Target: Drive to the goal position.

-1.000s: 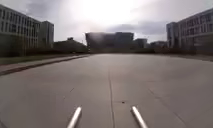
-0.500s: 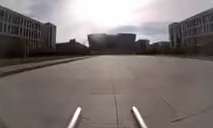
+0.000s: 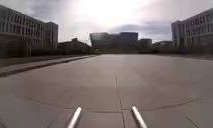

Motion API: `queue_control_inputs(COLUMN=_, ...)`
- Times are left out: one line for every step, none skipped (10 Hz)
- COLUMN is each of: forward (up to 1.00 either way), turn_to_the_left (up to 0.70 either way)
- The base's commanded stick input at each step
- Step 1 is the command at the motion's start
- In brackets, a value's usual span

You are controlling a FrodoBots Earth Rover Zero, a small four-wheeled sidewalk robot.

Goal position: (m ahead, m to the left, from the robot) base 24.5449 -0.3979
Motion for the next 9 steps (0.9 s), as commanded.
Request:
queue_control_inputs(forward=1.00, turn_to_the_left=0.00)
queue_control_inputs(forward=1.00, turn_to_the_left=0.00)
queue_control_inputs(forward=1.00, turn_to_the_left=0.00)
queue_control_inputs(forward=1.00, turn_to_the_left=0.00)
queue_control_inputs(forward=1.00, turn_to_the_left=0.00)
queue_control_inputs(forward=1.00, turn_to_the_left=0.00)
queue_control_inputs(forward=1.00, turn_to_the_left=0.00)
queue_control_inputs(forward=1.00, turn_to_the_left=0.00)
queue_control_inputs(forward=1.00, turn_to_the_left=0.00)
